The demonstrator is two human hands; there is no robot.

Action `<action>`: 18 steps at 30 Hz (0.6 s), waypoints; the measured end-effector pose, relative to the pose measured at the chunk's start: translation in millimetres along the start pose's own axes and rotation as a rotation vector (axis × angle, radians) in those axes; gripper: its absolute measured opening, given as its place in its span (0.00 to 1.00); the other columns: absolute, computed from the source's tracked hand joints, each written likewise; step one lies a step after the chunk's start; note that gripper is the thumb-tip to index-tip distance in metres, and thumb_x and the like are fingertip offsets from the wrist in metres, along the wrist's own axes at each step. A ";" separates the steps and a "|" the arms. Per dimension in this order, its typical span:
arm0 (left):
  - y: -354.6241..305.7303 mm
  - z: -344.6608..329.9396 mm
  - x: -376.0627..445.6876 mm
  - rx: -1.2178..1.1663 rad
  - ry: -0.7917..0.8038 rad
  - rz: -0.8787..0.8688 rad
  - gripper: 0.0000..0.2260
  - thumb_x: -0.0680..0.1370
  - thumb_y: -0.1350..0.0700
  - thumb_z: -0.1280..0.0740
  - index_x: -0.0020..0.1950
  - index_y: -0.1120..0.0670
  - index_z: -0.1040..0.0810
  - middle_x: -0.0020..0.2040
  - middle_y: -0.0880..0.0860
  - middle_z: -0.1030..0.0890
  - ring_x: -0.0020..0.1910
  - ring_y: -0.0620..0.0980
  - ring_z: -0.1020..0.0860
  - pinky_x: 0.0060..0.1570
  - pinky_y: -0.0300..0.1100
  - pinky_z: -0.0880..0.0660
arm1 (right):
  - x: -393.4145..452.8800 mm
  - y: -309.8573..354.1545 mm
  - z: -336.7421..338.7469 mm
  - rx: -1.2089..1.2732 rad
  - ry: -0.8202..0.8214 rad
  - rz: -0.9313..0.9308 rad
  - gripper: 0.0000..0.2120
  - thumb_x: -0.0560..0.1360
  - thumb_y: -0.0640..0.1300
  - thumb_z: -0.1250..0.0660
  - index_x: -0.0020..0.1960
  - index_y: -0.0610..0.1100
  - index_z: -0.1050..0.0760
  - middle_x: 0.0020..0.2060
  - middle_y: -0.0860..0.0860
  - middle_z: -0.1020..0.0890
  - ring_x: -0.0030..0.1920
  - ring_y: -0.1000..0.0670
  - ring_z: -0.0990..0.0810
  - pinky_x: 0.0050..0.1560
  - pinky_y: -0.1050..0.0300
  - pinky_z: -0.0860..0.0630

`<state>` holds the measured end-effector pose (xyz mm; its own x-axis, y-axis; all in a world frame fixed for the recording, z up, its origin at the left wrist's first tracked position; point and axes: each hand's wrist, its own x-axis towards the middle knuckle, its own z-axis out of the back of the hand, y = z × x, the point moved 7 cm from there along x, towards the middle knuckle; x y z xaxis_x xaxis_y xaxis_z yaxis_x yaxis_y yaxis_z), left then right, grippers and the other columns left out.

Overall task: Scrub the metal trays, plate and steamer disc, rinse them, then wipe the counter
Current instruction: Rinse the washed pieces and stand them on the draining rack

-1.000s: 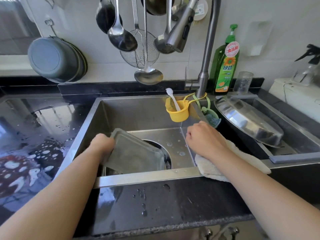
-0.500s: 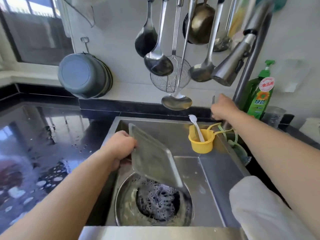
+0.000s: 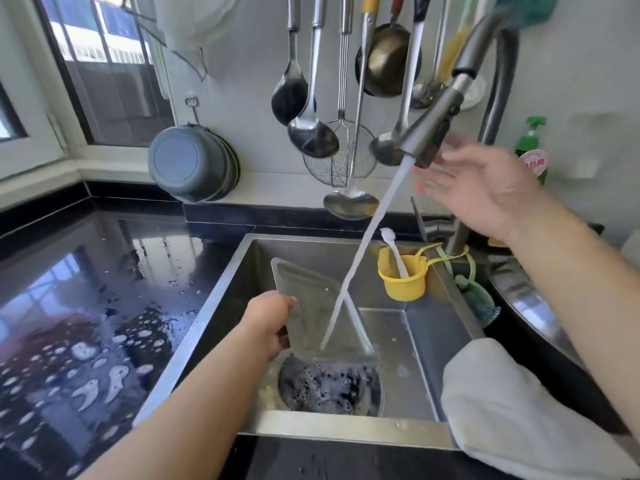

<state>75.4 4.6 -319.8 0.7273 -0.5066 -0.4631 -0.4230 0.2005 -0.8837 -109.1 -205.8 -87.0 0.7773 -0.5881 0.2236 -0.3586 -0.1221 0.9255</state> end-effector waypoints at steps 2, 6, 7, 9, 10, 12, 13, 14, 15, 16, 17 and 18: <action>12.2 -1.8 -4.9 -0.058 -0.042 -0.003 0.09 0.83 0.64 0.38 0.57 0.56 0.19 0.51 0.61 0.15 0.47 0.62 0.16 0.43 0.57 0.17 | -6.8 19.1 -19.8 0.000 0.001 0.046 0.18 0.81 0.42 0.35 0.70 0.43 0.27 0.66 0.42 0.21 0.67 0.44 0.21 0.67 0.45 0.25; 30.8 1.1 9.1 -0.184 -0.066 0.001 0.13 0.82 0.68 0.38 0.60 0.58 0.18 0.55 0.64 0.15 0.52 0.66 0.15 0.53 0.69 0.20 | -1.8 40.5 -36.6 -0.137 -0.275 0.154 0.08 0.81 0.44 0.32 0.59 0.44 0.23 0.55 0.45 0.17 0.58 0.45 0.16 0.61 0.42 0.19; 28.8 0.1 7.2 -0.195 -0.051 -0.002 0.12 0.82 0.68 0.37 0.60 0.59 0.18 0.54 0.64 0.15 0.51 0.66 0.15 0.53 0.69 0.20 | -0.5 42.9 -36.8 -0.197 -0.339 0.180 0.05 0.81 0.43 0.32 0.57 0.45 0.22 0.53 0.47 0.16 0.54 0.47 0.15 0.59 0.43 0.18; 24.0 -0.4 -1.6 -0.217 -0.052 0.005 0.10 0.82 0.68 0.36 0.58 0.59 0.19 0.52 0.64 0.15 0.49 0.65 0.15 0.54 0.68 0.20 | 1.9 40.2 -34.8 -0.330 -0.413 0.194 0.05 0.80 0.40 0.32 0.55 0.46 0.22 0.53 0.48 0.15 0.52 0.49 0.15 0.57 0.44 0.17; 21.9 -1.5 -6.2 -0.226 -0.045 0.020 0.09 0.83 0.67 0.36 0.58 0.59 0.19 0.52 0.63 0.15 0.49 0.64 0.15 0.55 0.67 0.20 | 1.9 35.2 -33.8 -0.398 -0.428 0.177 0.05 0.79 0.40 0.31 0.54 0.46 0.21 0.52 0.48 0.15 0.52 0.49 0.14 0.57 0.45 0.17; 20.3 -4.0 -11.2 -0.259 -0.022 0.046 0.08 0.83 0.67 0.37 0.56 0.58 0.19 0.52 0.63 0.15 0.51 0.64 0.16 0.57 0.69 0.22 | -2.1 17.7 -34.6 -0.515 -0.406 0.099 0.06 0.78 0.39 0.29 0.55 0.45 0.21 0.51 0.48 0.15 0.51 0.49 0.14 0.56 0.46 0.17; 21.4 -4.7 -10.3 -0.274 -0.021 0.060 0.08 0.83 0.67 0.37 0.55 0.58 0.20 0.52 0.63 0.15 0.52 0.65 0.16 0.58 0.70 0.22 | -5.0 5.9 -36.4 -0.553 -0.372 0.045 0.08 0.78 0.39 0.29 0.57 0.44 0.22 0.52 0.48 0.15 0.51 0.49 0.14 0.55 0.47 0.17; 22.3 -5.0 -9.5 -0.277 -0.021 0.064 0.09 0.83 0.67 0.37 0.53 0.58 0.20 0.52 0.63 0.15 0.53 0.66 0.16 0.57 0.71 0.23 | -8.4 -6.7 -39.7 -0.573 -0.331 -0.007 0.10 0.78 0.39 0.29 0.59 0.43 0.22 0.52 0.48 0.15 0.51 0.49 0.14 0.53 0.48 0.16; 23.2 -6.1 -7.8 -0.274 -0.016 0.068 0.09 0.82 0.67 0.37 0.52 0.58 0.19 0.52 0.63 0.15 0.53 0.66 0.16 0.56 0.72 0.23 | -12.2 -18.7 -43.5 -0.586 -0.298 -0.052 0.11 0.78 0.39 0.29 0.60 0.43 0.23 0.53 0.47 0.15 0.51 0.48 0.14 0.51 0.49 0.16; 28.0 -5.9 -0.5 -0.265 -0.030 0.079 0.09 0.81 0.68 0.37 0.53 0.58 0.19 0.52 0.63 0.15 0.52 0.66 0.16 0.55 0.73 0.23 | -15.8 -29.5 -47.3 -0.591 -0.277 -0.087 0.11 0.77 0.38 0.28 0.59 0.43 0.23 0.52 0.47 0.15 0.50 0.48 0.14 0.49 0.49 0.15; 32.6 -5.7 7.0 -0.258 -0.039 0.089 0.10 0.80 0.68 0.37 0.55 0.59 0.18 0.52 0.63 0.15 0.51 0.67 0.16 0.54 0.73 0.22 | -17.6 -40.1 -50.7 -0.593 -0.267 -0.116 0.10 0.77 0.37 0.28 0.58 0.43 0.23 0.52 0.46 0.15 0.49 0.47 0.14 0.47 0.48 0.15; 36.8 -4.0 15.3 -0.224 -0.056 0.094 0.12 0.78 0.68 0.37 0.58 0.60 0.19 0.53 0.63 0.15 0.50 0.67 0.16 0.53 0.71 0.21 | -18.4 -50.3 -55.2 -0.589 -0.255 -0.140 0.10 0.77 0.37 0.28 0.56 0.44 0.23 0.51 0.46 0.15 0.49 0.47 0.14 0.45 0.47 0.15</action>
<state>68.8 0.8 -359.1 0.7049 -0.4463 -0.5512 -0.5952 0.0505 -0.8020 -76.9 -144.7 -120.8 0.6232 -0.7784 0.0762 0.1367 0.2043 0.9693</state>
